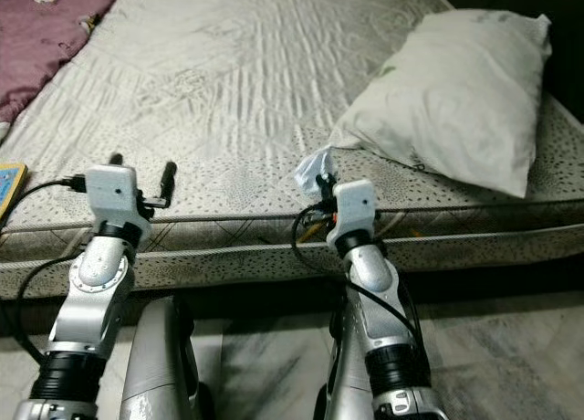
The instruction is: Clean up the room
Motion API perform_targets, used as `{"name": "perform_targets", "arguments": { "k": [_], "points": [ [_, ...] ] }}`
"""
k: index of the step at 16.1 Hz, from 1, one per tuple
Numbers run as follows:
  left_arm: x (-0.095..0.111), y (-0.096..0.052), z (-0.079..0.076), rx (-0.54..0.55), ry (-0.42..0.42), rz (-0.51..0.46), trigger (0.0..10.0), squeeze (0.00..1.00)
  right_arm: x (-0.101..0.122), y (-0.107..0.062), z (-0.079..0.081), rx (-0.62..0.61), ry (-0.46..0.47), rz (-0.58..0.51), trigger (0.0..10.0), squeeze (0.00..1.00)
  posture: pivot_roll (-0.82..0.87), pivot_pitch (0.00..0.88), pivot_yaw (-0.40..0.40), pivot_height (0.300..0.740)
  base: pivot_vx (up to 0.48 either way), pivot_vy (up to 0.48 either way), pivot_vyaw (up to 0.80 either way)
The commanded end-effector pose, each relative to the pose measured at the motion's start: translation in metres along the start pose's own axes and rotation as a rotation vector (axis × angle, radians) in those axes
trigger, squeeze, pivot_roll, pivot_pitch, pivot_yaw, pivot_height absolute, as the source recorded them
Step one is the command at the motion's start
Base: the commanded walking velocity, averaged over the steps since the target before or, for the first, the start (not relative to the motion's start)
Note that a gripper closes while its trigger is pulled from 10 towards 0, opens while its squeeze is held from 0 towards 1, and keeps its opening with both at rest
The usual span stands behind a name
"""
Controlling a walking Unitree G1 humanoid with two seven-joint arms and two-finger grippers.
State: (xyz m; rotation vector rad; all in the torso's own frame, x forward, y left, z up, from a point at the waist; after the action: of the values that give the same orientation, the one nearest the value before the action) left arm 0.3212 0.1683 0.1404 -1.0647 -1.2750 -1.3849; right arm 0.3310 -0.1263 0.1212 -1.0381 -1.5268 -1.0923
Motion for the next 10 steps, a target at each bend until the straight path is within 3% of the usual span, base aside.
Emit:
{"name": "perform_targets", "arguments": {
  "k": [1,2,3,4,6,7,10],
  "points": [
    [0.001,0.000,0.006,0.018,0.015,-0.023,10.0,0.00,0.019,0.006,-0.011,-0.070,-0.011,-0.065,2.8,0.00,0.03,0.000,0.019,0.483,0.000,0.000,0.00],
    [-0.002,-0.003,0.011,0.062,0.027,-0.007,10.0,0.00,0.021,0.004,-0.019,-0.141,0.011,-0.045,7.1,0.00,0.02,0.000,0.013,0.483,0.000,0.000,0.00],
    [-0.005,-0.005,0.016,0.096,0.039,0.021,10.0,0.00,0.021,0.004,-0.023,-0.175,0.042,-0.023,10.0,0.00,0.02,0.000,0.011,0.483,0.000,0.000,0.00],
    [-0.001,-0.006,0.008,-0.017,0.000,0.002,10.0,0.00,0.026,0.006,-0.023,-0.156,-0.007,-0.032,10.0,0.00,0.02,0.000,0.006,0.483,0.000,0.000,0.00],
    [0.009,-0.004,0.000,-0.137,0.002,-0.039,10.0,0.00,0.034,0.013,-0.022,-0.133,-0.048,-0.049,10.0,0.00,0.03,0.000,0.001,0.483,0.000,0.000,0.00],
    [0.014,-0.007,-0.008,-0.276,0.010,-0.086,10.0,0.00,0.039,0.017,-0.025,-0.139,-0.053,-0.086,10.0,0.00,0.03,0.000,0.008,0.483,0.000,0.000,0.00],
    [0.009,-0.018,0.007,-0.072,-0.031,-0.084,10.0,0.00,0.030,0.004,-0.041,-0.252,-0.019,-0.044,10.0,0.00,0.03,0.000,0.034,0.483,0.000,0.000,0.00]
  ]
}}
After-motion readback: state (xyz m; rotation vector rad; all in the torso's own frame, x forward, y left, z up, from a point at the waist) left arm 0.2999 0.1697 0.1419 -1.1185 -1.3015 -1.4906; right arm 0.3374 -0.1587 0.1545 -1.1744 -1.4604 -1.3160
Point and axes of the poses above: a point about 5 cm out from each wrist's last joint towards the gripper, its own y axis pointing out of the wrist towards the gripper, its own x axis along the axis of the wrist's last joint, z = x × y, the point moved 2 cm from there along y, pointing out of the wrist towards the gripper, and after that the axes turned 5 degrees about -y, right-handed, at the moved point
